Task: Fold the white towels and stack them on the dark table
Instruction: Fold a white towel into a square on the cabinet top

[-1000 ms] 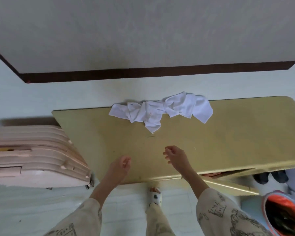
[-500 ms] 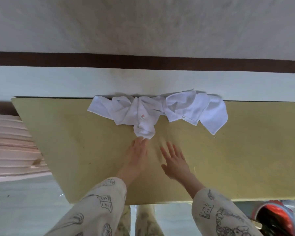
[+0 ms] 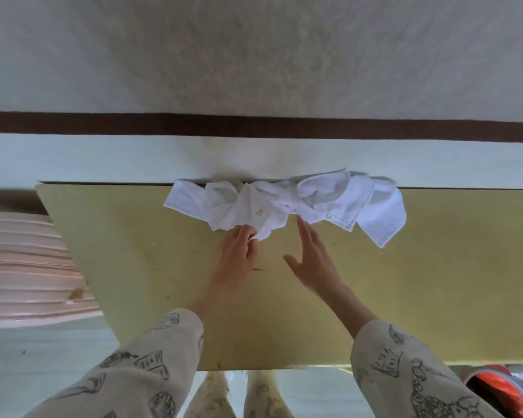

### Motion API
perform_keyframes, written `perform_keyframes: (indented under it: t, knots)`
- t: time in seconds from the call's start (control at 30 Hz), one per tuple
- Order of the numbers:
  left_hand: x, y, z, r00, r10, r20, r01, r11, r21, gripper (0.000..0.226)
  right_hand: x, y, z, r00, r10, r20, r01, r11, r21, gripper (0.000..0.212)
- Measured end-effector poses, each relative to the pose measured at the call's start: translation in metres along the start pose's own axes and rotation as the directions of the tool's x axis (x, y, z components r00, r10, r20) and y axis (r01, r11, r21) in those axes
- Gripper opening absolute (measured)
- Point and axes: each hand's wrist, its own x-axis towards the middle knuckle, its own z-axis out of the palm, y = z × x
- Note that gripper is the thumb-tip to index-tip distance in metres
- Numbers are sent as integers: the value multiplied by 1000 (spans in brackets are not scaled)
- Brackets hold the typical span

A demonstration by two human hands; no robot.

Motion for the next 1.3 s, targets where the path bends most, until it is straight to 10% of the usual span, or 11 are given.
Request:
perform_keyframes:
  t: [0.27, 0.5, 0.67, 1.0, 1.3]
  knots:
    - [7, 56, -117, 954, 301, -6, -300, 951, 72, 16, 12, -101, -57, 897, -411, -161, 406, 912, -60, 22]
    - [-11, 74, -168, 960, 279, 12, -277, 949, 153, 15, -17, -136, -66, 904, -426, 32, 413, 891, 190, 39]
    - [-21, 71, -183, 952, 296, -73, -269, 929, 254, 14, -28, -141, -60, 929, -355, 102, 354, 935, 25, 25]
    - [-26, 29, -193, 997, 57, 43, -64, 982, 178, 20, -26, -109, -68, 956, -289, -53, 258, 912, -318, 21]
    - [-31, 23, -198, 983, 83, -163, -65, 991, 117, 27, -40, -98, -90, 888, -330, -321, 243, 928, -281, 23]
